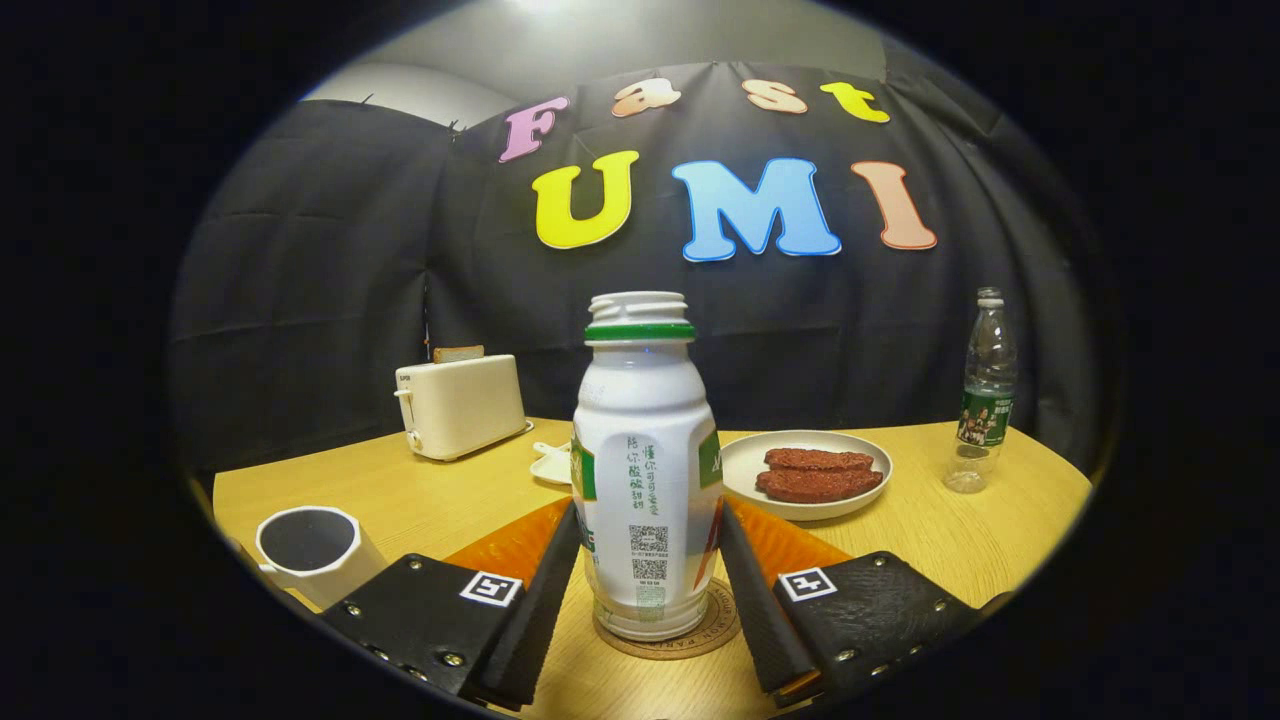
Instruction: Take the bottle from table, then pour the juice into the cup, finally place the bottle on the coaster
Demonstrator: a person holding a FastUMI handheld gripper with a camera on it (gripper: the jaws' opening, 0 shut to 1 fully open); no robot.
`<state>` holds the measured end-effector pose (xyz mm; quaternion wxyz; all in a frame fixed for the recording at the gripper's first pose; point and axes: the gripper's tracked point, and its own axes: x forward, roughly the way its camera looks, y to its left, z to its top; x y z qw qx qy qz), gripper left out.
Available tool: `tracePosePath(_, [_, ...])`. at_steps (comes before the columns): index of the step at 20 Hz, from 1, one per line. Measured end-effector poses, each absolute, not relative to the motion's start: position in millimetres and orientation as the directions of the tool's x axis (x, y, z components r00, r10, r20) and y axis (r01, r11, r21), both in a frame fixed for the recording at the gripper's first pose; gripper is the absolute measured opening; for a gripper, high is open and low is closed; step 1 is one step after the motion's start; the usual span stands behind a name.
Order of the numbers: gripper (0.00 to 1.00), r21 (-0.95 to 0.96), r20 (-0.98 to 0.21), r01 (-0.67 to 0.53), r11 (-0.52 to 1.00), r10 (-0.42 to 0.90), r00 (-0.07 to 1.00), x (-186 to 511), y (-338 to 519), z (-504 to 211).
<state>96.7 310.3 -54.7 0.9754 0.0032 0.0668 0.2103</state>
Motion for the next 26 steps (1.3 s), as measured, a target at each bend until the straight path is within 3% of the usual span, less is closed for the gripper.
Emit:
tracePosePath(22, [0.78, 0.000, -0.117, -0.423, 0.906, 0.421, 0.900, 96, 319, -45])
tracePosePath(24, [0.99, 0.010, -0.107, -0.422, 0.906, 0.421, 0.901, 94, 321, -39])
tracePosePath(26, [0.98, 0.007, -0.110, -0.419, 0.908, 0.417, 0.902, 97, 321, -44])
